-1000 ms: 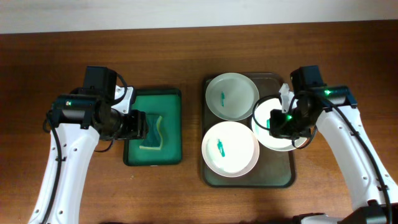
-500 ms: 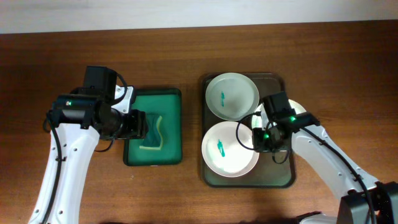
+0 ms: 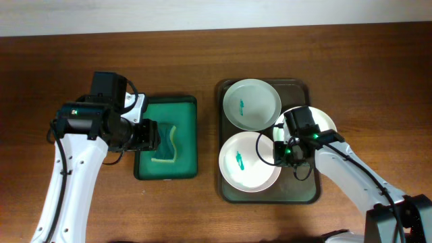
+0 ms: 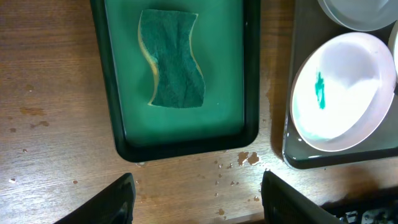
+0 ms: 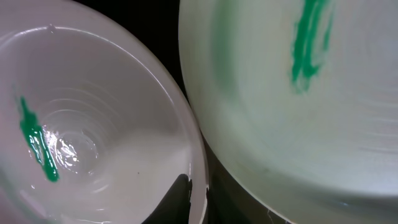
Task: Clean dirty plates on tray and stack at the side
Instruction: 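Grasp the green sponge with the left gripper and lift it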
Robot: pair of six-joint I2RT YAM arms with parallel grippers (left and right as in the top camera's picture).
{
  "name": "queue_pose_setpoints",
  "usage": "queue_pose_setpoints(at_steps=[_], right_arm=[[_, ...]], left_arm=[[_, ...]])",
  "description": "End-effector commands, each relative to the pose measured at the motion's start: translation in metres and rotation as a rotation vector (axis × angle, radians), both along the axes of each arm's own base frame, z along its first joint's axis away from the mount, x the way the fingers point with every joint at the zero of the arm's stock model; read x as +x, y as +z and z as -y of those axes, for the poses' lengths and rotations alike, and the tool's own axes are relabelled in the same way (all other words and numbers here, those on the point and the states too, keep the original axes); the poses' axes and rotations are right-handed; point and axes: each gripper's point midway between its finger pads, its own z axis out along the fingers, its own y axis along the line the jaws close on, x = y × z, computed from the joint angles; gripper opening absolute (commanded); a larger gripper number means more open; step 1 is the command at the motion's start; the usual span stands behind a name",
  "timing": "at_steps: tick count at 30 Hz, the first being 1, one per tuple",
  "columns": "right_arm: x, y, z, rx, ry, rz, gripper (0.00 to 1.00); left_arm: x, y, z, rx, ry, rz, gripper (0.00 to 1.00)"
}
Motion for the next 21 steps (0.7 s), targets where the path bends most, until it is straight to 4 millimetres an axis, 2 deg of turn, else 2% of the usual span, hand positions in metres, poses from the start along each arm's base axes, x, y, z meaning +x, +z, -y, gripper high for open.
queue_pose_setpoints(at_steps=[1, 3, 6, 13, 16, 21], right_arm=[[-0.006, -0.015, 0.002, -0.024, -0.004, -0.041, 0.13], [-0.006, -0.02, 0.002, -0.027, -0.004, -0.052, 0.13], [-0.005, -0.022, 0.002, -0.027, -0.003, -0.053, 0.04], [-0.007, -0.022, 0.002, -0.018, -0.054, -0.066, 0.04], [-0.006, -0.021, 0.002, -0.018, -0.054, -0.065, 0.04], [-0.006, -0.021, 0.002, -0.018, -0.054, -0.065, 0.04]], left_arm=[[0.001, 0.003, 0.0, 0.007, -0.009, 0.014, 0.63], [0.001, 0.003, 0.0, 0.007, -0.009, 0.014, 0.63], [0.001, 0.003, 0.0, 0.007, -0.009, 0.014, 0.63], [-0.001, 0.0, -0.001, 0.008, -0.009, 0.004, 0.58], [-0.004, -0.011, -0.001, 0.011, -0.009, -0.021, 0.57], [0.007, -0.044, 0.006, 0.051, -0.083, -0.003, 0.47]])
